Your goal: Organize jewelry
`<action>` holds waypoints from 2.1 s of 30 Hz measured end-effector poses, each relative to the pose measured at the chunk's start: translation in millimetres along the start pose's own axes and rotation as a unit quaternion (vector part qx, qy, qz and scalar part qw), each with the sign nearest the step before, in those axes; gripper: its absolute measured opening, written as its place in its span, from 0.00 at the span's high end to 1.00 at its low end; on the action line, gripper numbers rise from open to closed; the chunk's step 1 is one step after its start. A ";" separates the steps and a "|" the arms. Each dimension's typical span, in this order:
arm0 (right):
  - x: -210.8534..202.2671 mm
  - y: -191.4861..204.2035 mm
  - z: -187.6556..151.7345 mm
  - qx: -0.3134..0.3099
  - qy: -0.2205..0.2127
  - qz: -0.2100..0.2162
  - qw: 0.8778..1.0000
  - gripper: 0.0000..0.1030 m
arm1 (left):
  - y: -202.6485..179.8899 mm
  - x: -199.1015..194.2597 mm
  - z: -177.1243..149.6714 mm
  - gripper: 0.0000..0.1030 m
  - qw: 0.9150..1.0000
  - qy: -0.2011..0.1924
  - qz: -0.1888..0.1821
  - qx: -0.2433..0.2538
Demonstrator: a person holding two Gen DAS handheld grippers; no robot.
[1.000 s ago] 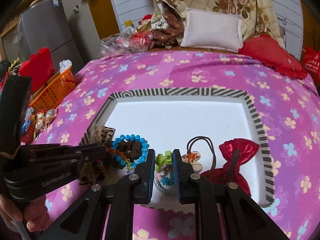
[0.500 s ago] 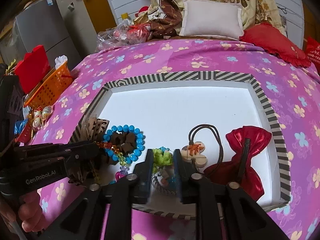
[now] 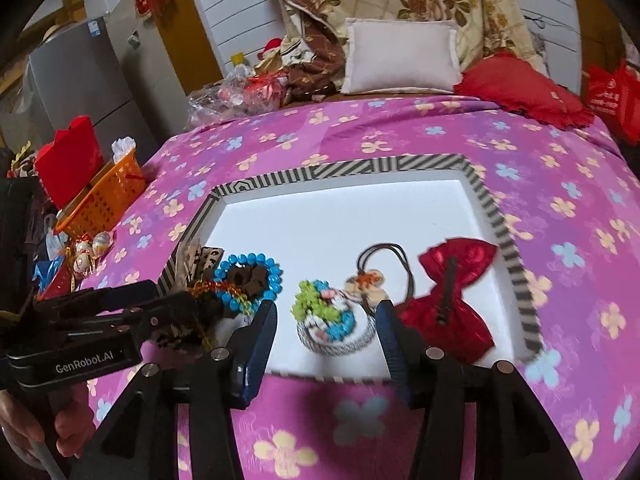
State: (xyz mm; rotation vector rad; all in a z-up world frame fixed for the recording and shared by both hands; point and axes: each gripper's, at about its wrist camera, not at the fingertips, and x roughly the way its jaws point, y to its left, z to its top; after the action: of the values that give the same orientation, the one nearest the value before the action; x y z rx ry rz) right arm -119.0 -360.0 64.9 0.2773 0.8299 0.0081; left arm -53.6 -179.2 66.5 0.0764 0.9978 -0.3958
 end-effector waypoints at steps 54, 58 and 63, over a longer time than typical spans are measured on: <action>-84.5 18.1 -49.3 -0.007 -0.039 -0.059 0.997 0.18 | -18.3 -88.2 -66.9 0.38 0.991 -0.101 0.083 -0.005; -82.6 16.9 -49.7 -0.008 -0.035 -0.061 0.997 0.18 | -18.8 -87.9 -67.0 0.38 0.992 -0.100 0.083 -0.005; -80.7 15.0 -50.0 -0.005 -0.033 -0.060 0.998 0.18 | -19.3 -87.6 -67.3 0.38 0.992 -0.100 0.083 -0.004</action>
State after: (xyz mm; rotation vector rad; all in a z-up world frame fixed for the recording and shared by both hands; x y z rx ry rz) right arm -208.5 -342.8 95.2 0.2167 0.7790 -0.1094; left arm -156.3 -155.4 104.7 0.1098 0.7888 -0.2410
